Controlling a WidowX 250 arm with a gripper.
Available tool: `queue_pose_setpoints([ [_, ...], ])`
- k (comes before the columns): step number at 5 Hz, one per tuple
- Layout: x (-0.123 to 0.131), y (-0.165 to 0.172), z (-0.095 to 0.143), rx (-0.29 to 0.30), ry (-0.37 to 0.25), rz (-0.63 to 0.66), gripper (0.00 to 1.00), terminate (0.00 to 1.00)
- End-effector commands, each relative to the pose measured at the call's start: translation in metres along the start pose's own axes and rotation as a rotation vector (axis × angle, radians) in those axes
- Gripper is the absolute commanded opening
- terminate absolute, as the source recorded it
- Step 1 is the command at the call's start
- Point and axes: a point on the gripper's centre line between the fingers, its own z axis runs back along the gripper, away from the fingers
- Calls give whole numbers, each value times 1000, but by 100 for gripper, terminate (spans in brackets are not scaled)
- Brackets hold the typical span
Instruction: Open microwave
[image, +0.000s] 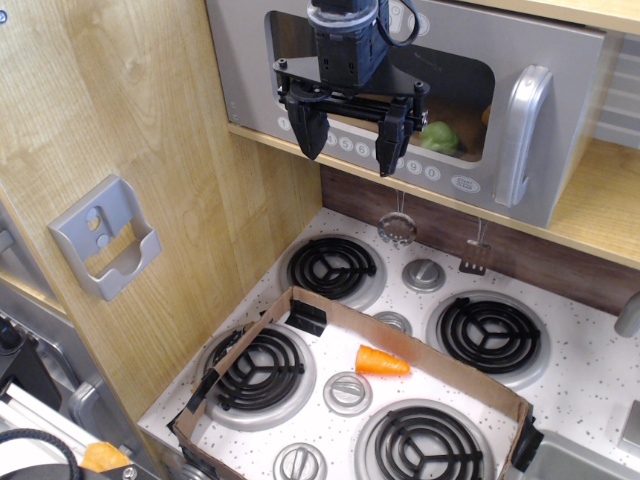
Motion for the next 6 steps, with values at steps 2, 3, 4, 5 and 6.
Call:
queue_pose_setpoints([
  [2, 0, -29, 1, 28, -80, -25, 100, 0],
  [3, 4, -57, 3, 41, -120, -19, 100, 0],
  [4, 10, -86, 11, 32, -171, -41, 100, 0],
  [5, 21, -101, 23, 62, -198, -68, 100, 0],
  [6, 33, -104, 28, 57, -212, -85, 100, 0],
])
